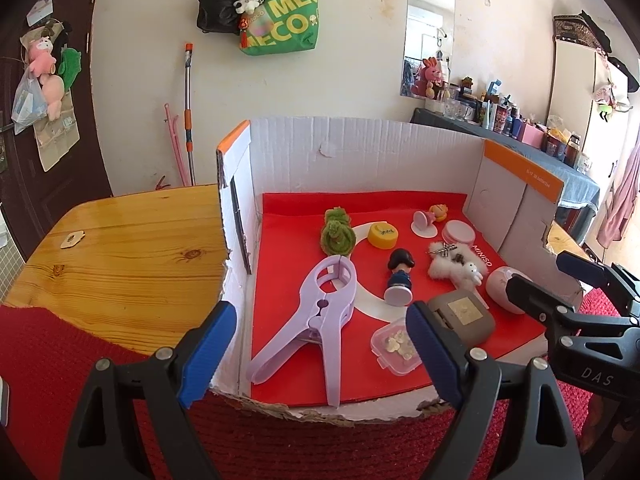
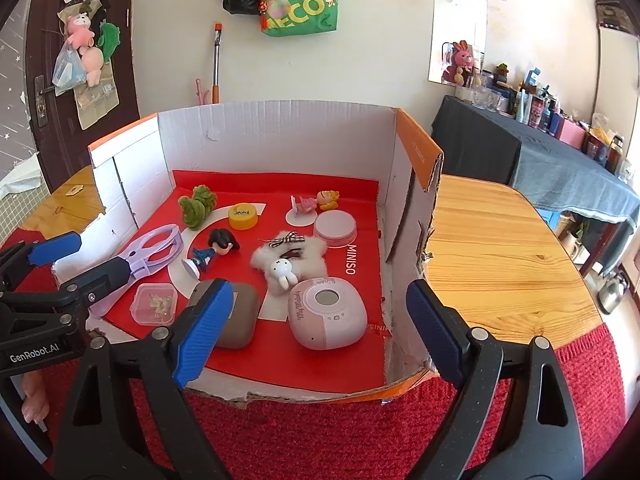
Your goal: Organize objects
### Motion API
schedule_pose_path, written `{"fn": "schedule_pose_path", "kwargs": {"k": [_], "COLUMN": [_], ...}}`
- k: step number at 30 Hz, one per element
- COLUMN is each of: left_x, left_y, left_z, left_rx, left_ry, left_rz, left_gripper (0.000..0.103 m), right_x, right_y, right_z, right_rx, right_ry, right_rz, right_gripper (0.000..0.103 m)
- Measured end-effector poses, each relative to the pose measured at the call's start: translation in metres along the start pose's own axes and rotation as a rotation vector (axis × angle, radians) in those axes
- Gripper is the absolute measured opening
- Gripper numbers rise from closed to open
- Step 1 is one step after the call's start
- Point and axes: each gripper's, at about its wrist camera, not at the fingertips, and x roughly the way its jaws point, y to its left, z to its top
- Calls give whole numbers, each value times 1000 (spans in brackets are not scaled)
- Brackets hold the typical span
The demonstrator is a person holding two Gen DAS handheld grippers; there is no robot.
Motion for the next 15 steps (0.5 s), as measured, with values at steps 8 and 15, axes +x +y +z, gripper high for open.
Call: {"fn": "schedule_pose_path", "kwargs": {"k": [8,15], "left_x": [0,-1], "left_y": [0,0], "left_z": [0,0], "left_rx": [1,1], "left_ry": [1,1], "left_rz": [0,-1], "left_gripper": [90,90], "right_x": [0,0], "right_y": [0,0], "right_z": [0,0], "right_rx": [0,1], "right_ry": [0,0], "right_rz": [0,1], "right_gripper": [90,91]}}
